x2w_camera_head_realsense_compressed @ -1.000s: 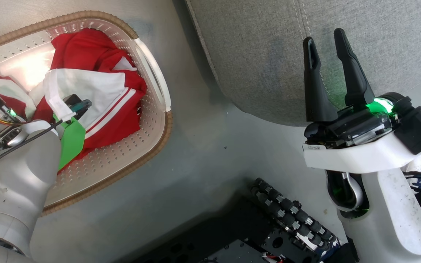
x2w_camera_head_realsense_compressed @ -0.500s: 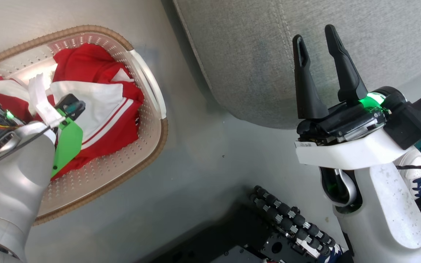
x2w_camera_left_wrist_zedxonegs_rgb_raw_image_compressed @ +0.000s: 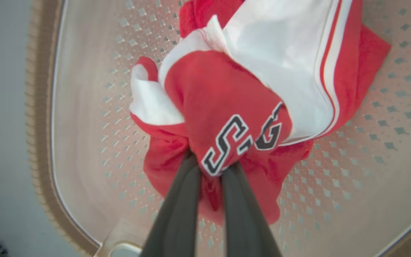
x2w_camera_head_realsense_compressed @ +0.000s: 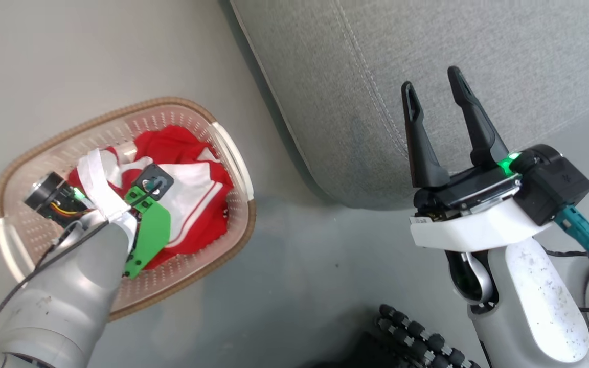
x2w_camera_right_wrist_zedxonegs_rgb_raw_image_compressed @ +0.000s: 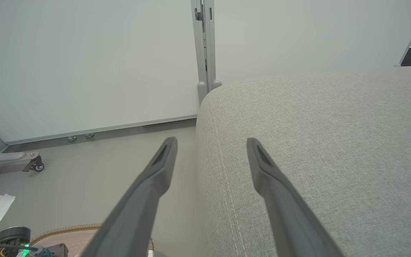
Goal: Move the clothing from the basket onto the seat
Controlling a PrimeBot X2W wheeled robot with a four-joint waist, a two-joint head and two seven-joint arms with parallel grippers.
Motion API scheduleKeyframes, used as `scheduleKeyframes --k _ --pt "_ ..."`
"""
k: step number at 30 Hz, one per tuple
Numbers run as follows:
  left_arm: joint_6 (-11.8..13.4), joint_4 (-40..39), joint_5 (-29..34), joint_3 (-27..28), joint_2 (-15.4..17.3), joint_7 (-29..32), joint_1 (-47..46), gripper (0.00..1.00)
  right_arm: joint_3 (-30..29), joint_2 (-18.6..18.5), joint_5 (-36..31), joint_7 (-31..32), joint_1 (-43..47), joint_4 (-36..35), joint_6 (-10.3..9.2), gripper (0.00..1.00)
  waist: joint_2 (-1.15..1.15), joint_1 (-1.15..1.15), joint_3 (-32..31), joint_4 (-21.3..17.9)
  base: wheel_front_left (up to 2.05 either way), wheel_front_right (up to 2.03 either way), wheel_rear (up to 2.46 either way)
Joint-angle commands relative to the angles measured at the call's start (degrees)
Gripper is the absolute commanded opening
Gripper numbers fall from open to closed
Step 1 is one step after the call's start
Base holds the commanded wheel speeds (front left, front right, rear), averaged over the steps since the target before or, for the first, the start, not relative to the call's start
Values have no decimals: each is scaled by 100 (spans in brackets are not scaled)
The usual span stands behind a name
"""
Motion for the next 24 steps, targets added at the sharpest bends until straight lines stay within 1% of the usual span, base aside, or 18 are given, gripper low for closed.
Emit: scheduleKeyframes --k 1,5,12,15,18,21,24 --pt "71 -5 -72 50 -52 -146 135 0 4 -46 -56 -18 117 33 -2 100 0 0 -772 429 0 0 0" --pt "189 -13 -286 184 -168 -586 265 0 19 -119 -119 -18 261 75 -2 100 0 0 -1175 606 0 0 0" --pt "522 -185 -852 693 -414 -1830 521 0 37 -280 -175 -18 533 147 -2 100 0 0 -1808 908 0 0 0" --pt "600 -276 -1107 886 -531 -2277 586 0 37 -331 -192 -18 634 164 -2 100 0 0 -2022 1008 0 0 0" --pt "631 -492 -1371 1125 -625 -2532 688 0 49 -388 -213 -18 743 188 -2 100 0 0 -2263 1094 0 0 0" --pt "628 -840 -1557 1314 -696 -2611 827 0 80 -435 -218 -18 862 221 -2 100 0 0 -2492 1155 0 0 0" --pt "699 -1613 -1739 1601 -736 -2613 1019 0 135 -475 -241 -18 937 216 -2 100 0 0 -2652 1200 0 0 0"
